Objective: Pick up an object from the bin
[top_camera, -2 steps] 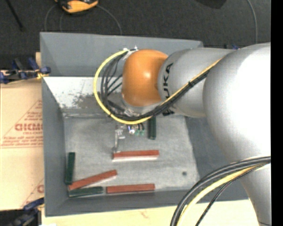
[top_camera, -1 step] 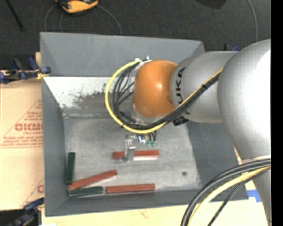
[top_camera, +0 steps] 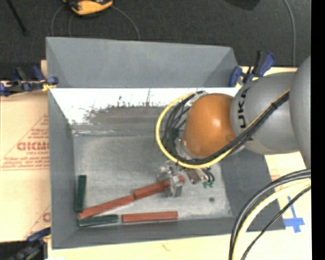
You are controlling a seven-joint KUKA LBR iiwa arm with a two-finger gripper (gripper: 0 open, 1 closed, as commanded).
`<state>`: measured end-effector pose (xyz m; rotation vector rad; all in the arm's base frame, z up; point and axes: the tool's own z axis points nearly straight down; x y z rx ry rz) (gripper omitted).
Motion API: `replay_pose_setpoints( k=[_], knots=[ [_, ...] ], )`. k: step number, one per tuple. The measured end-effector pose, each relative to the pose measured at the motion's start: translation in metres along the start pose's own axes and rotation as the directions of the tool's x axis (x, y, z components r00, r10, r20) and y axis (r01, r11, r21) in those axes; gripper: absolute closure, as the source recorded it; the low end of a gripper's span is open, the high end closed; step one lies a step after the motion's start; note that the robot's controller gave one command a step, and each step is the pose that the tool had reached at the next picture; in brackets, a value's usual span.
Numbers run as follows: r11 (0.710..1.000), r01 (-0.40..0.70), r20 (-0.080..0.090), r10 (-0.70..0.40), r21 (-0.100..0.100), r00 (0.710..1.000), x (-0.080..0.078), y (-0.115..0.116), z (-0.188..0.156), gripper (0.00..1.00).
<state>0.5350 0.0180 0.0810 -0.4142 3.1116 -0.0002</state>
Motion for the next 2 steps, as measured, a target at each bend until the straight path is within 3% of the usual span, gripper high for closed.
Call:
replay_pose_setpoints(
  k=[1, 2],
  knots=[
    [1.000, -0.001, 0.000, 0.001, -0.001, 1.000, 0.000, 0.000, 0.000, 1.00],
    [1.000, -0.008, 0.006, 0.008, 0.002, 1.000, -0.005, 0.011, -0.167, 1.00]
  ],
)
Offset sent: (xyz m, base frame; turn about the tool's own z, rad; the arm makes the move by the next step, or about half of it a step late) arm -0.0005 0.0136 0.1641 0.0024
